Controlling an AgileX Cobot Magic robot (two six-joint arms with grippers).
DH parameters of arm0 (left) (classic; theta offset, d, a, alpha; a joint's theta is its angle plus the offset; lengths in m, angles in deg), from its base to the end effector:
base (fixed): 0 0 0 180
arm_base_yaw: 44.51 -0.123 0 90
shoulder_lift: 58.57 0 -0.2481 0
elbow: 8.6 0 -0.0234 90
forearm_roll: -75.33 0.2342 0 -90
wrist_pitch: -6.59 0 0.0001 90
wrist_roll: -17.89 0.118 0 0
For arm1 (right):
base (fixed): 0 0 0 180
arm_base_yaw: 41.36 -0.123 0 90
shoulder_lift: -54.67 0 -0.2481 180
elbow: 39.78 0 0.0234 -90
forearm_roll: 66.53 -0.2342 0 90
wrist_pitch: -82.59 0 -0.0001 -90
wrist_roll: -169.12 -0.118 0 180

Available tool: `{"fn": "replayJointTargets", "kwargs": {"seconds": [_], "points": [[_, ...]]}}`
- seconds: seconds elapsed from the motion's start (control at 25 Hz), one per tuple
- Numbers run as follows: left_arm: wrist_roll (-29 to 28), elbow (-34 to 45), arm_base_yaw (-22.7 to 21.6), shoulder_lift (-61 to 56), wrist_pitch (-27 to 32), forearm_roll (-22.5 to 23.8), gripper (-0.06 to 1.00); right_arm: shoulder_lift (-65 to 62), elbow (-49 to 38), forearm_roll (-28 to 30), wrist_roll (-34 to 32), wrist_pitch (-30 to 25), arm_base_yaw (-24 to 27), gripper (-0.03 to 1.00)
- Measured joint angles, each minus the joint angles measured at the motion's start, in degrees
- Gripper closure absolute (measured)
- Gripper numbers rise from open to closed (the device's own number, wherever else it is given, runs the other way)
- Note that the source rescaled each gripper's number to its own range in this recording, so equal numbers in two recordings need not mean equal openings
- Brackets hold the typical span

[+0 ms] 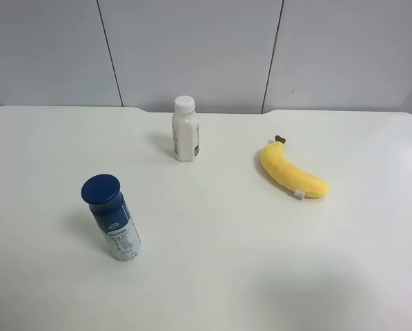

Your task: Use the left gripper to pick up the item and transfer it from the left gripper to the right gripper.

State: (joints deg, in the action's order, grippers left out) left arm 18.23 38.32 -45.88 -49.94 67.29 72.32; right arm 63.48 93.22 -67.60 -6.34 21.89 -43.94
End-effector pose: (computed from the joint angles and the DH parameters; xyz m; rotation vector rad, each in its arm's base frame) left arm 0.0404 -0.0044 0.2598 -0.0154 2.0281 -0.0439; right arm 0.0408 0.0038 0.2592 -0.1272 2.0294 0.0008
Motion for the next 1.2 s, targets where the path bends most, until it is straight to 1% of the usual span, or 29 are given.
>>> {"fn": "replayJointTargets", "kwargs": {"seconds": [0.88,0.96,1.08,1.2], "points": [[0.0,0.0,0.0,0.0,0.0,0.0,-0.06,0.0,0.0,0.0,0.0,0.0,0.0,-0.03],[0.0,-0.13,0.0,1.33,0.12,0.0,-0.06,0.0,0.0,0.0,0.0,0.0,0.0,-0.03],[0.24,-2.99,0.0,5.88,2.51,-0.56,-0.06,0.0,0.0,0.0,0.0,0.0,0.0,-0.03],[2.13,-7.53,0.0,11.94,5.77,-0.75,-0.06,0.0,0.0,0.0,0.0,0.0,0.0,-0.03]]}}
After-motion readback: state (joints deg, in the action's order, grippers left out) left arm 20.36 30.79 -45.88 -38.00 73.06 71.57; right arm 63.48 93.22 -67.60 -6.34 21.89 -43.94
